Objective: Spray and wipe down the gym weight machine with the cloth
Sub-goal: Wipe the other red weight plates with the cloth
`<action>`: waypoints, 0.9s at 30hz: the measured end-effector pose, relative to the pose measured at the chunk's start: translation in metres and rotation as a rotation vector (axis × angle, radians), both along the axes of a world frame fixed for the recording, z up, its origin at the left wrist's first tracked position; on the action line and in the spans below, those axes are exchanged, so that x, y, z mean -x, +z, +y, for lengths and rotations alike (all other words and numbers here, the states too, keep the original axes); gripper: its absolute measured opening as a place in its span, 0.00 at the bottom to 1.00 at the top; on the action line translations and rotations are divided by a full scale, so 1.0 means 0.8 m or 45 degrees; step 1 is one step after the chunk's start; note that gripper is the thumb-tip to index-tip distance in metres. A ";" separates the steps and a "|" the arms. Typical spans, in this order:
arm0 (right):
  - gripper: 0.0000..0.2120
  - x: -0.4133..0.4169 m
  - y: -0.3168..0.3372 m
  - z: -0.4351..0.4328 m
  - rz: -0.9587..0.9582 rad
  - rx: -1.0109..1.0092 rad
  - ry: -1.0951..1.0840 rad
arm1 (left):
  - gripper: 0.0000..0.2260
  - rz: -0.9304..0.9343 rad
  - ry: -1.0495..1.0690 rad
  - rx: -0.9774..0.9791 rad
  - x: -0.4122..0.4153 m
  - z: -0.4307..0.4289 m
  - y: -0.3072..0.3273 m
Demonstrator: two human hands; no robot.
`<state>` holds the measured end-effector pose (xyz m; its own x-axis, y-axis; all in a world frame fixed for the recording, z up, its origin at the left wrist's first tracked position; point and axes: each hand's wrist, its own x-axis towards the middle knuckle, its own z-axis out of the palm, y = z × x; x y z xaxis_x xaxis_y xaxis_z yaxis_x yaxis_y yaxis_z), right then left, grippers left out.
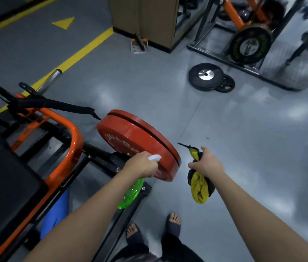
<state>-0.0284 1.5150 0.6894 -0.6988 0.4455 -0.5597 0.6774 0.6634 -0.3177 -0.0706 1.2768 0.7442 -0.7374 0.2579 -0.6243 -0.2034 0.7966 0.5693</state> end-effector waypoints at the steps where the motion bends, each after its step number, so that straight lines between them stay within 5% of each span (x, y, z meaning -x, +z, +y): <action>1: 0.45 -0.003 -0.004 -0.003 -0.007 -0.009 -0.006 | 0.08 -0.013 -0.041 0.055 -0.002 0.003 -0.008; 8: 0.44 -0.009 -0.014 -0.023 0.015 -0.032 -0.056 | 0.12 -0.072 -0.147 0.073 -0.021 0.003 -0.051; 15: 0.40 0.013 0.021 -0.056 0.269 0.009 -0.008 | 0.10 0.107 0.316 -0.266 0.014 -0.068 -0.020; 23: 0.23 0.055 0.078 -0.161 0.602 0.102 0.141 | 0.10 0.483 0.584 -0.328 0.032 -0.184 -0.014; 27: 0.28 0.071 0.091 -0.245 0.732 0.177 0.448 | 0.15 0.590 0.820 -0.382 0.018 -0.248 -0.022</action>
